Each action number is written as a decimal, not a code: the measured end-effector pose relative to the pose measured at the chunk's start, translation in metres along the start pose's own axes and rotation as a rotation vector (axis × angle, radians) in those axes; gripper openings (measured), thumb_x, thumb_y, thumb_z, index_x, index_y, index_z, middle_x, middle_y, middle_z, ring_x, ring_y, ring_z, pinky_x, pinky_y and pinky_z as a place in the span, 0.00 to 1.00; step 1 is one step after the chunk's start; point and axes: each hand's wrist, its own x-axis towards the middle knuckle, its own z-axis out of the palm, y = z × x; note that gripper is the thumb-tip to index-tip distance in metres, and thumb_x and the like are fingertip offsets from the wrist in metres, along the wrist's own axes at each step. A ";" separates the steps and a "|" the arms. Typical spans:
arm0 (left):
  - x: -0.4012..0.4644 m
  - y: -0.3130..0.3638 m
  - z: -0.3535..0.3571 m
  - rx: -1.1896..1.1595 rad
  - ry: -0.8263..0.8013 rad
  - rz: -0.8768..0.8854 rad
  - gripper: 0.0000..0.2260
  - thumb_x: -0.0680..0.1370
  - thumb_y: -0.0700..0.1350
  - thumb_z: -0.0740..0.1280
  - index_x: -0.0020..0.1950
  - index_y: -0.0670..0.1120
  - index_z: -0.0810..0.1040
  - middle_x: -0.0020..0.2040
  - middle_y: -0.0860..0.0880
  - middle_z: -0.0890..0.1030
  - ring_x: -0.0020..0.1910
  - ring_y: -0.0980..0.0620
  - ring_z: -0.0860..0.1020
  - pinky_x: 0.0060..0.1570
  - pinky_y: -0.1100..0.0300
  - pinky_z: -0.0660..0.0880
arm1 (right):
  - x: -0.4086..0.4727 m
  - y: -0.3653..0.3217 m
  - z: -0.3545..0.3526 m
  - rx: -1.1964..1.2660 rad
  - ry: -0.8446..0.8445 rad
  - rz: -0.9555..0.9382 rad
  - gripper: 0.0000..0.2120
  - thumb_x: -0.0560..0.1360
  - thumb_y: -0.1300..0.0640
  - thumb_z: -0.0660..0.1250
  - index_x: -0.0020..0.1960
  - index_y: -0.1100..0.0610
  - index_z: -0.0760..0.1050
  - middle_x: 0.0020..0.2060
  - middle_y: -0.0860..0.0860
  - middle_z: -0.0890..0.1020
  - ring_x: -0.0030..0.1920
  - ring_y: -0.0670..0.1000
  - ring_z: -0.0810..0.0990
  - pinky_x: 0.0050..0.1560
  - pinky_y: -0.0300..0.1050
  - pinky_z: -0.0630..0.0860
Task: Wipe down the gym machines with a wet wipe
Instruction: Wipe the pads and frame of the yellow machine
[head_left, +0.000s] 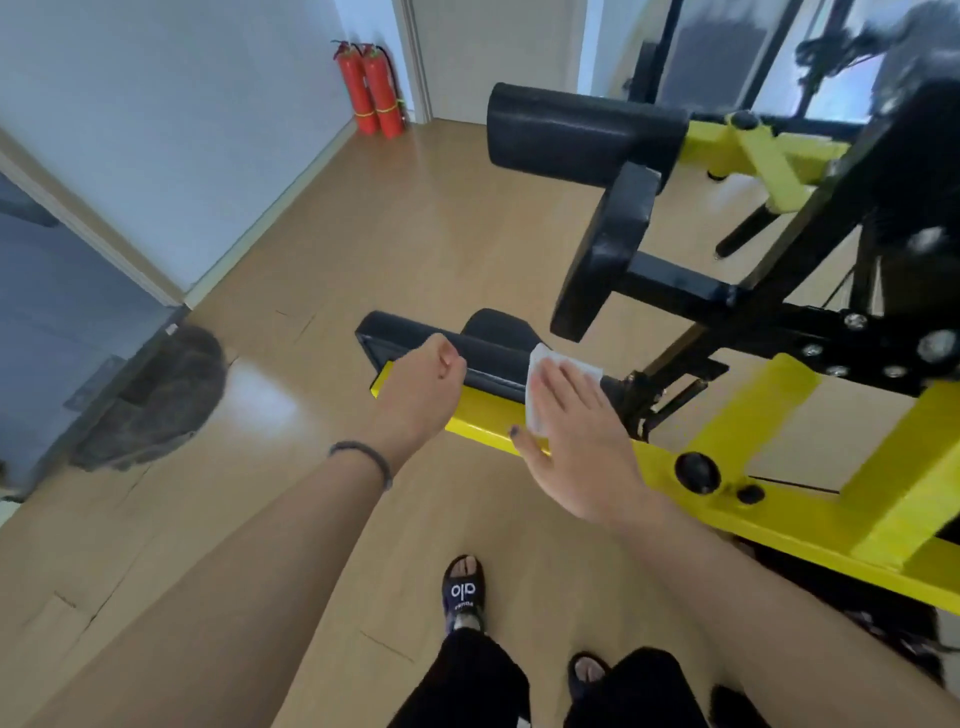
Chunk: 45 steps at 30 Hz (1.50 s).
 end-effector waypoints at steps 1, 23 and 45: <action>0.013 -0.003 -0.002 0.027 0.049 0.059 0.07 0.84 0.48 0.59 0.49 0.47 0.72 0.43 0.51 0.78 0.44 0.48 0.76 0.43 0.52 0.72 | 0.001 -0.006 0.004 -0.025 0.002 0.024 0.35 0.81 0.38 0.53 0.77 0.63 0.66 0.76 0.58 0.69 0.78 0.58 0.64 0.77 0.58 0.63; 0.134 -0.061 -0.009 0.260 0.208 0.292 0.11 0.85 0.47 0.51 0.54 0.49 0.74 0.42 0.49 0.80 0.39 0.46 0.75 0.35 0.54 0.68 | 0.115 -0.063 0.037 -0.223 -0.019 0.169 0.24 0.85 0.43 0.43 0.61 0.56 0.73 0.49 0.52 0.79 0.48 0.53 0.77 0.52 0.49 0.75; 0.111 -0.019 -0.017 0.403 -0.035 0.679 0.23 0.84 0.54 0.53 0.75 0.44 0.66 0.69 0.43 0.75 0.67 0.43 0.72 0.67 0.47 0.67 | 0.084 -0.027 -0.022 0.717 0.375 0.684 0.23 0.87 0.47 0.46 0.76 0.50 0.69 0.72 0.44 0.73 0.69 0.35 0.65 0.68 0.26 0.57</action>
